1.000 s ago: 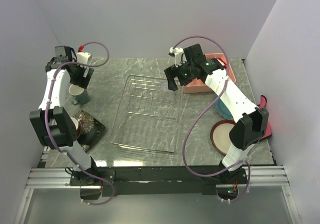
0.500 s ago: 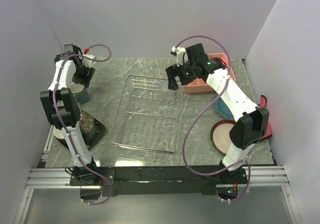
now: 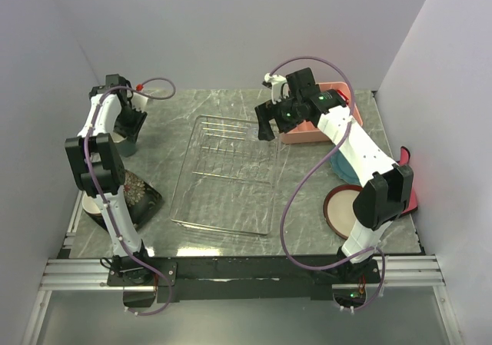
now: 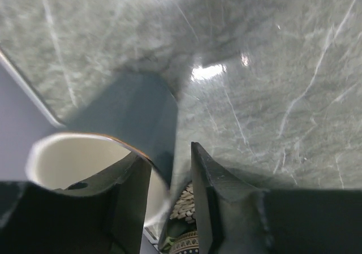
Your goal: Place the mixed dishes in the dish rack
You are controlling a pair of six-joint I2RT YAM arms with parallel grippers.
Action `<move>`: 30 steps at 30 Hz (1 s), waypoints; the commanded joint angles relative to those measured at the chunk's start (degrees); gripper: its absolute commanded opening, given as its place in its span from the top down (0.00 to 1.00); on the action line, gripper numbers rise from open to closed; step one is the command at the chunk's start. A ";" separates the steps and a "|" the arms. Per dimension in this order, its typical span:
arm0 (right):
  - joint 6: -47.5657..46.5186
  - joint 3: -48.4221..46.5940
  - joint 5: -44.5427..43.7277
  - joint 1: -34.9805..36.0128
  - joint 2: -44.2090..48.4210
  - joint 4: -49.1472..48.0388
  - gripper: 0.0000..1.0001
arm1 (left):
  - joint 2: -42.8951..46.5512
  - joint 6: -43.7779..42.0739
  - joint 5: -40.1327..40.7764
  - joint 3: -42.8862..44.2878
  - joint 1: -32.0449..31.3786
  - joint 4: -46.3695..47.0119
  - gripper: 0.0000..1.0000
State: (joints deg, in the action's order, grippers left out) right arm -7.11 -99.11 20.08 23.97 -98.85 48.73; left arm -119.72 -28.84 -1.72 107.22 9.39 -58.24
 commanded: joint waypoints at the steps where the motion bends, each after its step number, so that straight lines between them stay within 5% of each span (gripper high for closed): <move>1: -0.71 -0.82 1.19 -0.32 0.23 -0.57 0.00 | 1.86 0.80 -2.06 -0.87 -0.77 -1.00 0.62; 4: -1.15 -0.47 3.20 -0.41 2.08 -0.74 0.00 | 2.03 1.33 -3.11 -1.22 -0.95 0.05 0.69; 5: -0.63 -0.38 3.74 -0.50 3.12 -0.83 0.00 | 2.30 1.59 -3.21 -1.14 -0.95 0.23 0.86; 8: 2.54 0.23 6.99 -1.99 3.75 -0.13 0.00 | 3.26 2.12 -4.43 -1.05 -0.95 0.84 0.99; 15: 5.35 -2.05 12.96 -2.34 1.73 1.28 0.00 | 6.51 5.19 -12.33 5.60 -0.78 -3.98 0.99; 22: 12.64 -2.94 21.66 -3.40 3.39 -8.54 0.00 | 14.32 15.28 -38.94 11.88 1.42 -4.27 0.99; 25: 16.86 2.77 23.16 -3.58 7.08 -20.14 0.00 | 19.33 32.03 -52.92 2.41 2.39 10.20 0.99; 28: 21.34 7.69 24.22 -3.66 9.46 -28.59 0.00 | 23.11 60.83 -68.65 -12.87 2.65 40.74 0.99; 29: 22.74 10.14 24.57 -3.66 9.90 -31.91 0.00 | 23.39 76.93 -71.99 -16.65 1.78 52.23 0.99; 30: 26.15 11.47 25.36 -3.66 10.16 -33.86 0.01 | 22.87 79.61 -73.50 -18.69 1.08 60.79 0.99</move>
State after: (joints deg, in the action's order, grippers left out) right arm 9.63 -91.74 41.52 20.73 -92.92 29.71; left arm -97.89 12.91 -53.25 98.37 12.12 -36.97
